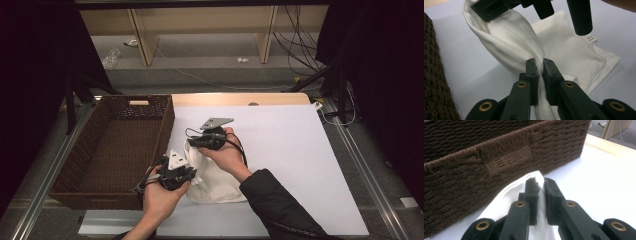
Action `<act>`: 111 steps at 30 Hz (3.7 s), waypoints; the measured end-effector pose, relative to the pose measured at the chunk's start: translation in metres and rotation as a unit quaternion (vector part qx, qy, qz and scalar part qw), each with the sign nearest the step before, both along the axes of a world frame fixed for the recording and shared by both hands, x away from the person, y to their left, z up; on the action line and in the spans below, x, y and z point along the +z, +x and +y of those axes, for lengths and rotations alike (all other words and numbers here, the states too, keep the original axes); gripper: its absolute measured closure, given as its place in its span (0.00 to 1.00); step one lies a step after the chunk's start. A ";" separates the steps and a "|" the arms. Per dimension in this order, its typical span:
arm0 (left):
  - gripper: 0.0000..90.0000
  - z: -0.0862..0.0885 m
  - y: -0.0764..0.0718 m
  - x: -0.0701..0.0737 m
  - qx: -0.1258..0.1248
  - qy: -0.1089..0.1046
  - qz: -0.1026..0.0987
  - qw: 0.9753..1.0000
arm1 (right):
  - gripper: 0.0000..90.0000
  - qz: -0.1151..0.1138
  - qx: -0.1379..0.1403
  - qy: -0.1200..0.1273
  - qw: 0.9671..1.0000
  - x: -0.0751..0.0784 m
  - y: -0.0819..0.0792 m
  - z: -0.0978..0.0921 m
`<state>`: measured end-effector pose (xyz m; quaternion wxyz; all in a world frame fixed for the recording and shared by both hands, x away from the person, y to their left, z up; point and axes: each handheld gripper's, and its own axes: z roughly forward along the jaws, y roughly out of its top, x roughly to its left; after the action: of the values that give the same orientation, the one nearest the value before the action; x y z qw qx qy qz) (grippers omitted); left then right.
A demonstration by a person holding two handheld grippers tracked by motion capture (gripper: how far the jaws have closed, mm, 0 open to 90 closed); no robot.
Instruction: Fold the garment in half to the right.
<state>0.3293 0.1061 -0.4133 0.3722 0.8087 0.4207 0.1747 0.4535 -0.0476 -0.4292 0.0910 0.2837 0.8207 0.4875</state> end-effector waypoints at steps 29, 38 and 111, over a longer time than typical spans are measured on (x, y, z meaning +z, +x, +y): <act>0.92 -0.031 0.013 -0.001 -0.035 0.000 0.005 0.999 | 0.91 0.020 -0.033 0.004 0.999 -0.002 0.007 -0.045; 0.92 -0.039 0.016 -0.002 -0.041 0.003 0.007 0.999 | 0.91 0.018 -0.044 -0.002 0.999 -0.004 0.008 -0.056; 0.91 -0.099 0.028 -0.022 -0.082 0.011 0.017 0.996 | 0.96 0.027 -0.110 -0.018 0.993 -0.029 0.003 -0.116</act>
<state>0.3576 0.0066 -0.4356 0.3688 0.8475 0.3573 0.1346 0.4563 -0.1640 -0.4585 0.1275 0.3837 0.7953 0.4516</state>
